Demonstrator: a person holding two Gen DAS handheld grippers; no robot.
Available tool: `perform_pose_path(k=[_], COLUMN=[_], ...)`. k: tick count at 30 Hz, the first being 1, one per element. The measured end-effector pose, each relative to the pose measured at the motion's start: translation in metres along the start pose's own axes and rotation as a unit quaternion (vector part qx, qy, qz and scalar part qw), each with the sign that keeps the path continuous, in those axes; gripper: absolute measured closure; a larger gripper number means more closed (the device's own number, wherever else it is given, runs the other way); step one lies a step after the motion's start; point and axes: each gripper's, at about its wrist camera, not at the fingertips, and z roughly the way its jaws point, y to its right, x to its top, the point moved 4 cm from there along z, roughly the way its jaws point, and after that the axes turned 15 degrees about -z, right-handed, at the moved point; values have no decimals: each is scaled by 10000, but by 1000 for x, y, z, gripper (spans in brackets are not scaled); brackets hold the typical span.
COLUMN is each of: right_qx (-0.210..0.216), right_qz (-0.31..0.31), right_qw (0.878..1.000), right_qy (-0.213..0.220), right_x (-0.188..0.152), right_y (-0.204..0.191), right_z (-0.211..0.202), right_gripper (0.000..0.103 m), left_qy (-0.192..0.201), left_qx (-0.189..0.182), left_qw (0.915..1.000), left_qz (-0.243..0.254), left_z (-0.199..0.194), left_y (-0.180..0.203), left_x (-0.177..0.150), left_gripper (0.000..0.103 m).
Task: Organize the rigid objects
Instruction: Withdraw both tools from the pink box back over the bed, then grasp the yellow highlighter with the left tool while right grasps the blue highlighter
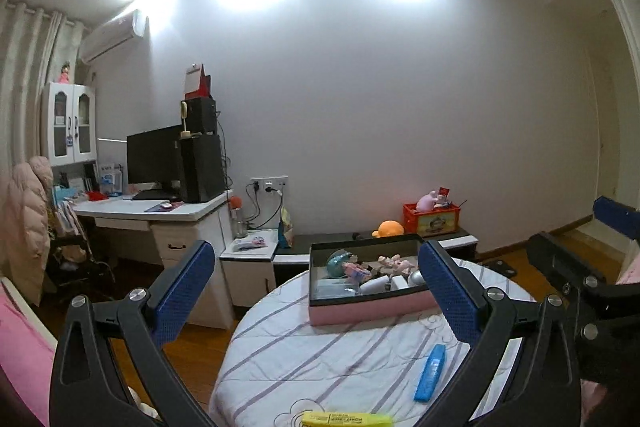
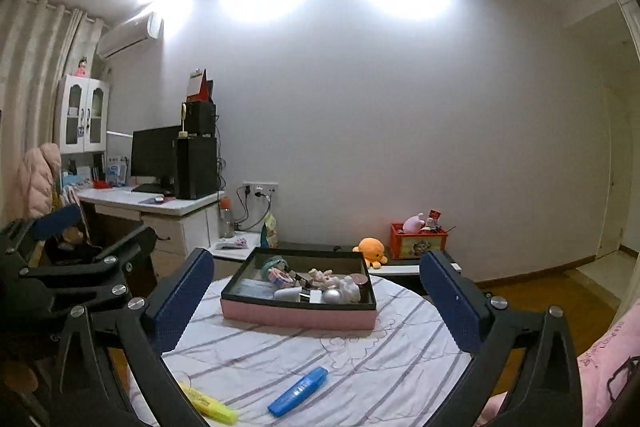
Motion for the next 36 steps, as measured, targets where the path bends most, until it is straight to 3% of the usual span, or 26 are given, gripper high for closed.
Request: perform_pose_path(k=[9, 15, 18, 25, 30, 34, 36], right_qx=[-35, 180, 220, 256, 531, 577, 597], right_qz=[-4, 56, 23, 124, 179, 183, 232], right_qw=[9999, 9990, 9976, 9890, 9781, 9740, 9723], right_qy=[-101, -411, -654, -1450, -2004, -2181, -2248], right_x=[-6, -24, -41, -94, -127, -138, -142], right_y=[-3, -10, -14, -19, -35, -38, -37], right_z=[-9, 1, 9, 38, 64, 75, 83], right_gripper=[0, 0, 0, 0, 0, 0, 0], left_qy=[-278, -752, -1324, -2351, -2770, -3052, -3029], left_qx=[1, -28, -231, -133, -188, -146, -150], left_qw=[9995, 9972, 9908, 9682, 9531, 9362, 9315], left_qz=[-128, -38, 158, 846, 1205, 1738, 2006], left_z=[3, 14, 23, 48, 64, 83, 91], left_y=[-5, -13, -22, -37, -41, -41, -37], left_x=[-15, -45, -76, -149, -180, -199, -204], left_gripper=[0, 0, 0, 0, 0, 0, 0])
